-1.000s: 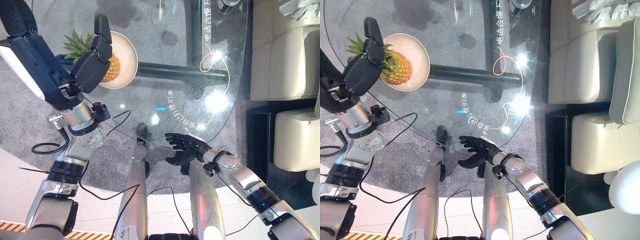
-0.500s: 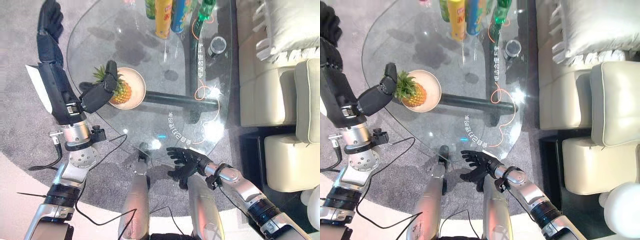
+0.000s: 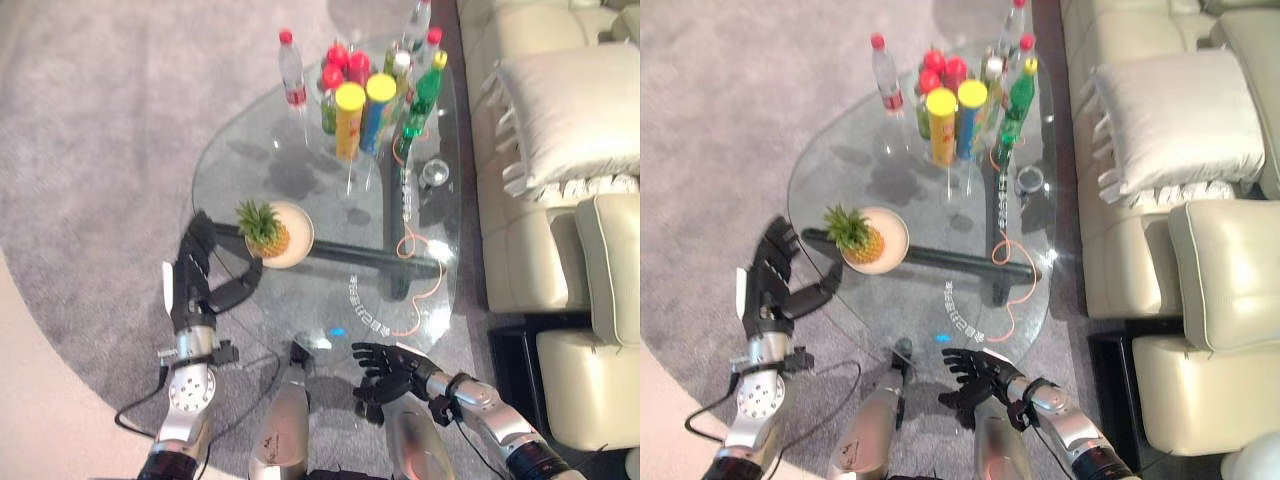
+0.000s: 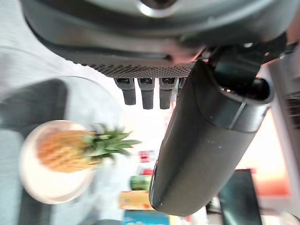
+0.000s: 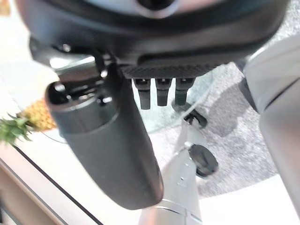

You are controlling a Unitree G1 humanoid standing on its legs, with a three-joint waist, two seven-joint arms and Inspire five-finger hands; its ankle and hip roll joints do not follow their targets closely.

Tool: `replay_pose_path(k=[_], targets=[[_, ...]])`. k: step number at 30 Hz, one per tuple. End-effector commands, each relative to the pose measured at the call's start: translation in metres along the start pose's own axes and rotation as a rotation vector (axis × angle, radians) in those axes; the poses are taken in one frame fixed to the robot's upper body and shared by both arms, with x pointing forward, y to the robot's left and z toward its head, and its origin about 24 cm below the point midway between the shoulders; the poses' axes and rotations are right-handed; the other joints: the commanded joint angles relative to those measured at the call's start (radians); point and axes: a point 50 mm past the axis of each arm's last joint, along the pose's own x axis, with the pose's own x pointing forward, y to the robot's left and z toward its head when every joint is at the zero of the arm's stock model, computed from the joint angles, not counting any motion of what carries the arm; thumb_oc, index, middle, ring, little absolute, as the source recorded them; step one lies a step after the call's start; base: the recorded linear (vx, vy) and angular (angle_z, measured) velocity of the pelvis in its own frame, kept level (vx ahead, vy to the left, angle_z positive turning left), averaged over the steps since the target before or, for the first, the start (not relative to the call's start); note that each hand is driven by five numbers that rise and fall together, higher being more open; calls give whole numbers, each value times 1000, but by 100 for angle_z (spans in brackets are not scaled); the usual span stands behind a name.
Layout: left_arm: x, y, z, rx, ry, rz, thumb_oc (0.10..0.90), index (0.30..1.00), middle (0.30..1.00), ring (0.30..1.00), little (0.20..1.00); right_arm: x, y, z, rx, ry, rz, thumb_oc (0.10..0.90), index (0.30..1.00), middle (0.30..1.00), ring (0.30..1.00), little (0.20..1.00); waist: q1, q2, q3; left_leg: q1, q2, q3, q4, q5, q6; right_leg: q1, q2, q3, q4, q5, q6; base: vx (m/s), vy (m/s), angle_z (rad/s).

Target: Pick up the fruit to the plate

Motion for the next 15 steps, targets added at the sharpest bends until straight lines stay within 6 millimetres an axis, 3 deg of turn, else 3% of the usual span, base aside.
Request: replay_pose_path(k=[1, 4, 6, 10, 15], targets=[[-1, 4, -9, -3, 56, -4, 800, 900, 900, 900, 900, 7, 24, -9, 66, -11, 80, 800, 900, 900, 900, 900, 0, -92, -112, 83, -48, 22, 7, -66, 24, 186, 1, -39, -356, 236, 34, 76, -12, 11], [-21, 8, -45, -4, 272, 42, 800, 900, 900, 900, 900, 6, 25, -30, 127, 69, 48, 800, 900, 900, 900, 900, -6, -88, -158, 122, -38, 37, -14, -68, 26, 216, 0, -41, -365, 236, 34, 72, 5, 7], [-30, 12, -58, -1, 365, 77, 800, 900, 900, 900, 900, 6, 25, -38, 148, 104, 29, 800, 900, 900, 900, 900, -8, -85, -172, 135, -36, 41, -21, -69, 27, 225, -1, -40, -369, 236, 35, 40, 22, 1], [-79, 28, -114, -64, 754, 224, 800, 900, 900, 900, 900, 4, 23, -73, 240, 228, -74, 800, 900, 900, 900, 900, -18, -73, -215, 182, -28, 57, -58, -67, 27, 259, -12, -38, -401, 252, 47, 18, 28, 0], [-127, 38, -147, -129, 1104, 350, 800, 900, 900, 900, 900, 0, 22, -100, 321, 325, -217, 800, 900, 900, 900, 900, -36, -59, -258, 213, -22, 78, -80, -73, 26, 280, -20, -24, -436, 270, 57, 34, 44, -2]])
